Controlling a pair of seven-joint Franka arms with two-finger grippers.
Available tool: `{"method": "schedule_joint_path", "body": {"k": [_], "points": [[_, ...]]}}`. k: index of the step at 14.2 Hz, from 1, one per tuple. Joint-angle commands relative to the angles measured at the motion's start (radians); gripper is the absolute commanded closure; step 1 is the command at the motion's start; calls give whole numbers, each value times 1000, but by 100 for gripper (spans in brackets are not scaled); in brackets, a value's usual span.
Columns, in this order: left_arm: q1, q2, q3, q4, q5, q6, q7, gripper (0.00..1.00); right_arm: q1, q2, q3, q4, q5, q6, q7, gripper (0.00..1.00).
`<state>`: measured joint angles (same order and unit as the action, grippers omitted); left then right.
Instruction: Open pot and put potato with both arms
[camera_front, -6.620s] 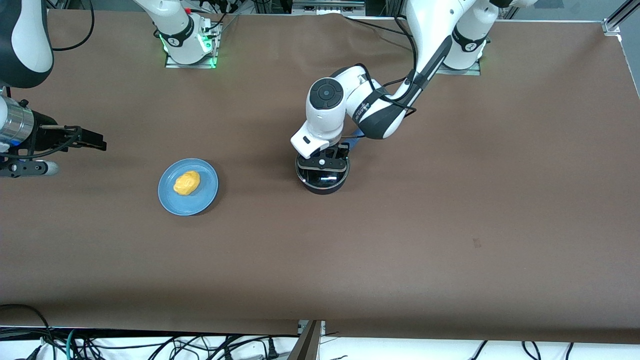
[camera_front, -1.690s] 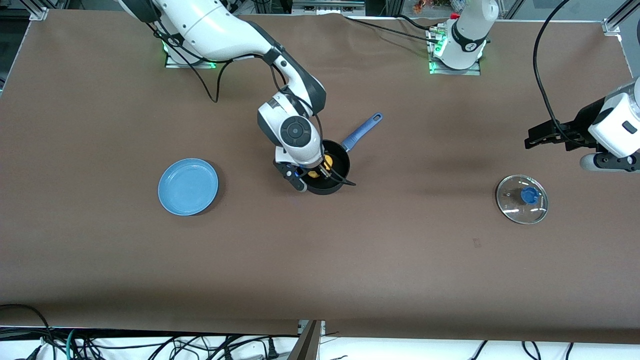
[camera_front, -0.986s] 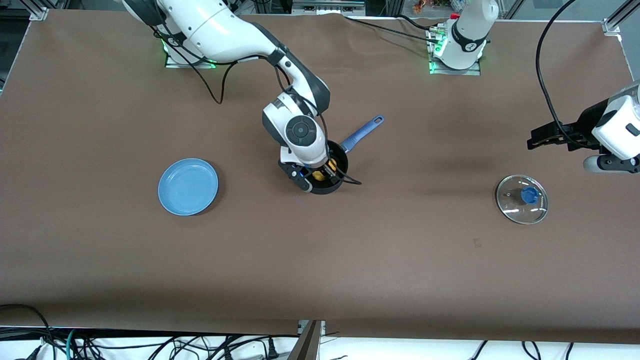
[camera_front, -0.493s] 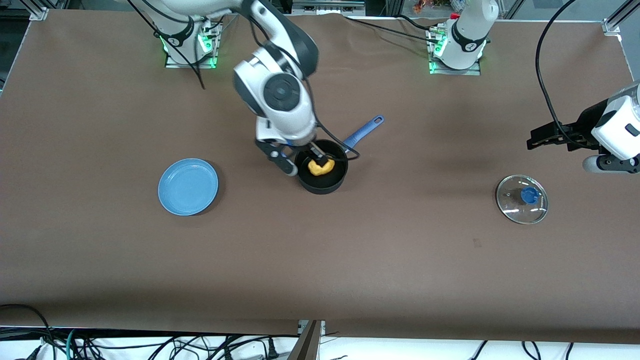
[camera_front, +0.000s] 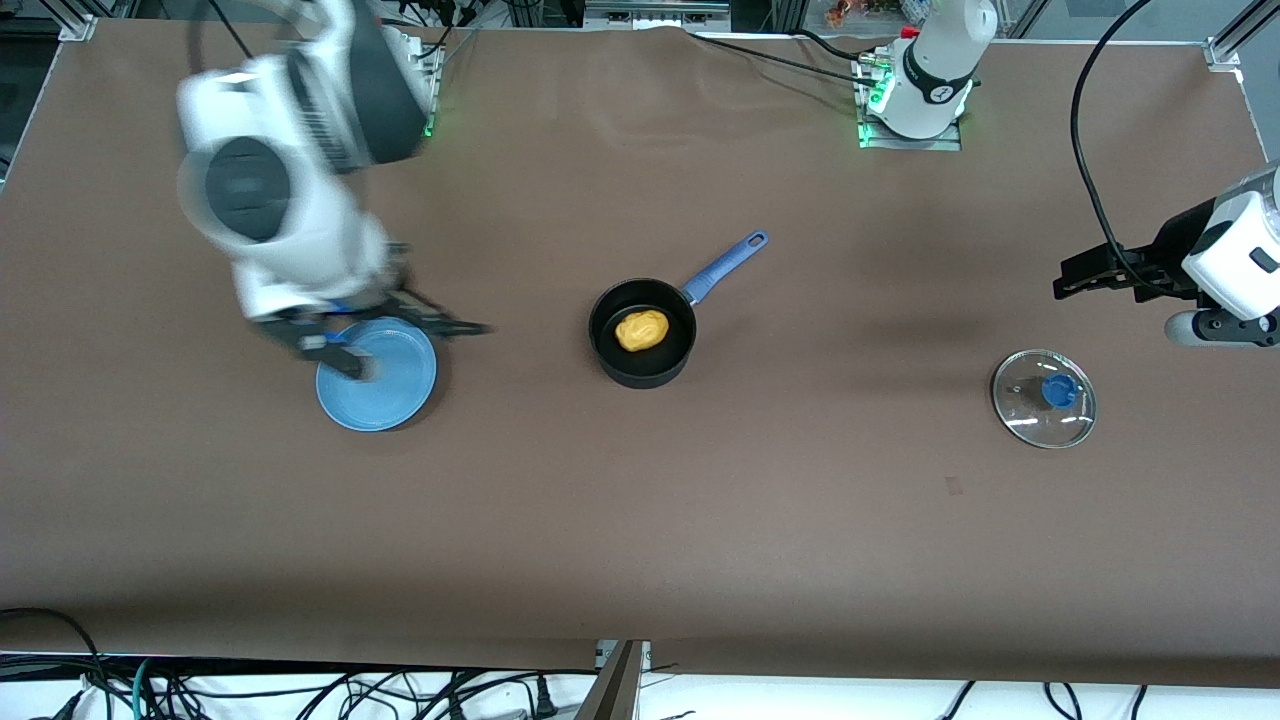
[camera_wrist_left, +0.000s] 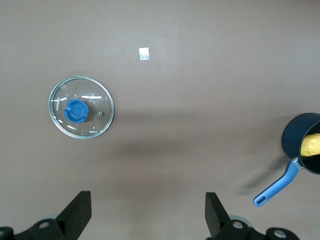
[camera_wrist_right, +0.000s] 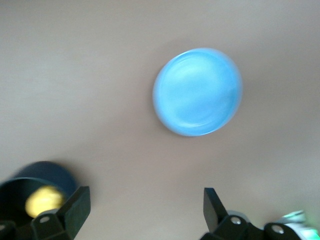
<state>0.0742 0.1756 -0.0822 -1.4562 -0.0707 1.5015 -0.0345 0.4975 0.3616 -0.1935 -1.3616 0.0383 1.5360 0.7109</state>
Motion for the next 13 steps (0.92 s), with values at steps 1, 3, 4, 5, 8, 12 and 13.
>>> {"method": "schedule_joint_path", "body": {"k": [1, 3, 4, 5, 8, 12, 13], "points": [[1, 1, -5, 14, 19, -15, -2, 0, -72, -68, -55, -28, 11, -50, -267, 0], [1, 4, -5, 14, 19, -15, -2, 0, -204, -108, -11, -51, 5, -46, -451, 0], [1, 5, -5, 14, 19, -15, -2, 0, -256, -128, 12, -59, 3, -43, -515, 0], [1, 5, -5, 14, 19, -15, -2, 0, -313, -165, 47, -86, 2, -28, -551, 0], [1, 5, -5, 14, 17, -15, -2, 0, -496, -324, 207, -322, -63, 163, -619, 0], [-1, 5, -5, 14, 17, -15, -2, 0, -536, -383, 215, -375, -41, 92, -627, 0], [-2, 7, -5, 14, 17, -15, -2, 0, -534, -379, 226, -358, -43, 55, -614, 0]]}}
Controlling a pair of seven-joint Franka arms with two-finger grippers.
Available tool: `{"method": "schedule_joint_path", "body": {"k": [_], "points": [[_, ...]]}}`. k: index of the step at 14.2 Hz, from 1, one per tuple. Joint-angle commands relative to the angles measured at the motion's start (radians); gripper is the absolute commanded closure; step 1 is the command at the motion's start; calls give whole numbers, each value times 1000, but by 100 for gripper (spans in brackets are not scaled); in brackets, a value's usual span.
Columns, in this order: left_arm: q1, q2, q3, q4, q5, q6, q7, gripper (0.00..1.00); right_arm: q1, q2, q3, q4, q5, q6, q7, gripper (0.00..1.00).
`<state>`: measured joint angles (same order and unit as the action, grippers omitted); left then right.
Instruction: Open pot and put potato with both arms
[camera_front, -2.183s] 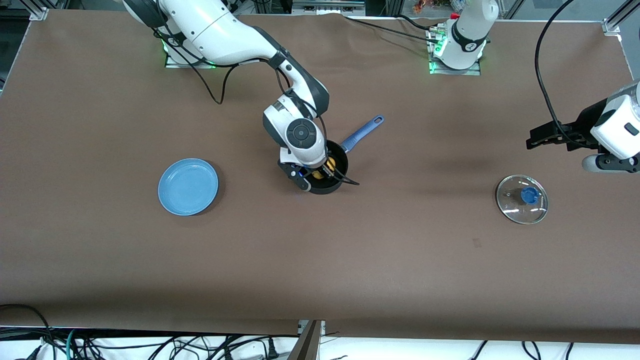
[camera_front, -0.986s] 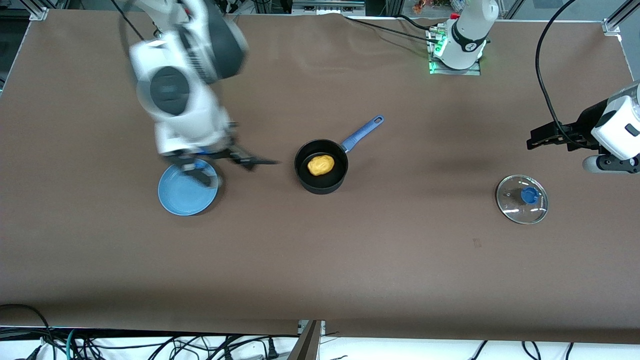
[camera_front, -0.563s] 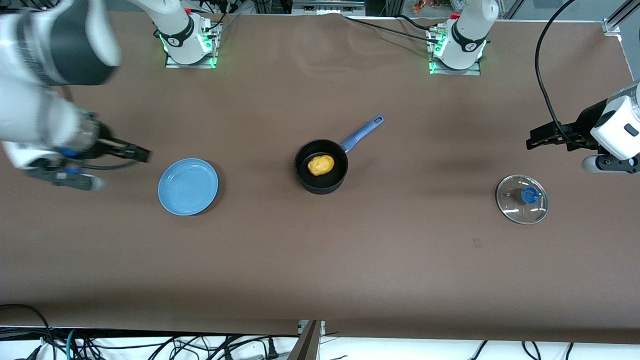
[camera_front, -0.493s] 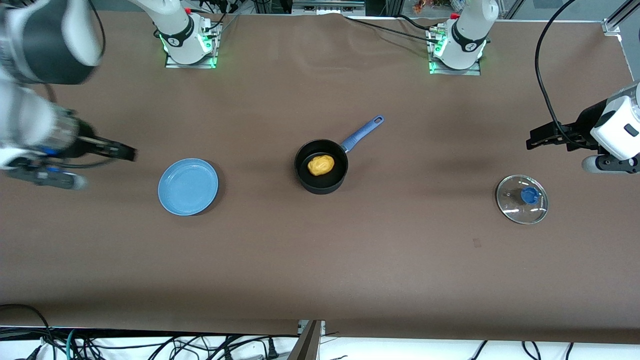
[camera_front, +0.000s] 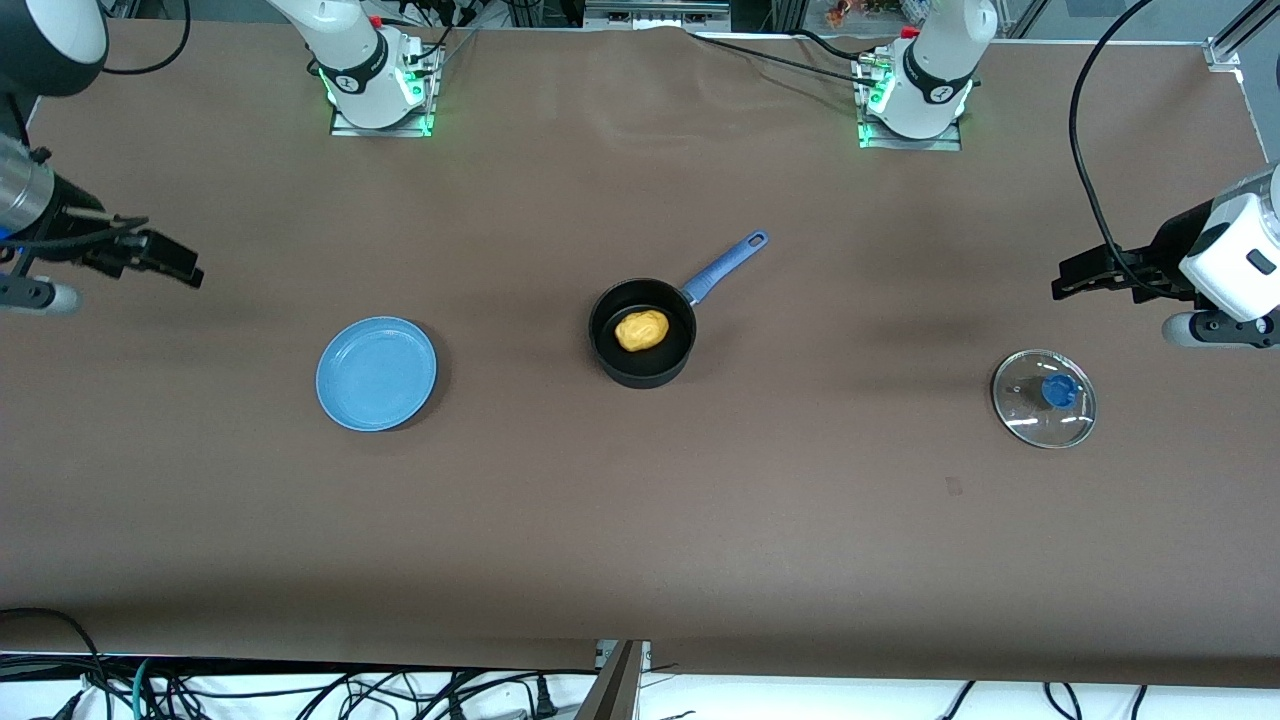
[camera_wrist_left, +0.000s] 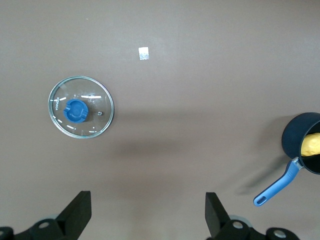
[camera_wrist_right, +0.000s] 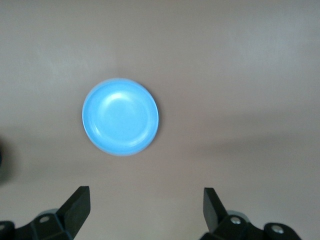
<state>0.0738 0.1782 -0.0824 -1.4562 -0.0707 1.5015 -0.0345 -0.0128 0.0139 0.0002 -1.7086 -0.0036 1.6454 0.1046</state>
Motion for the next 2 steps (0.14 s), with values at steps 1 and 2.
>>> {"method": "schedule_joint_path", "body": {"k": [1, 2], "points": [[-5, 4, -5, 17, 15, -15, -2, 0, -24, -29, 38, -9, 0, -55, -3, 0], [-6, 6, -5, 31, 19, -15, -4, 0, -24, -26, 37, -8, 4, -61, -6, 0]]}}
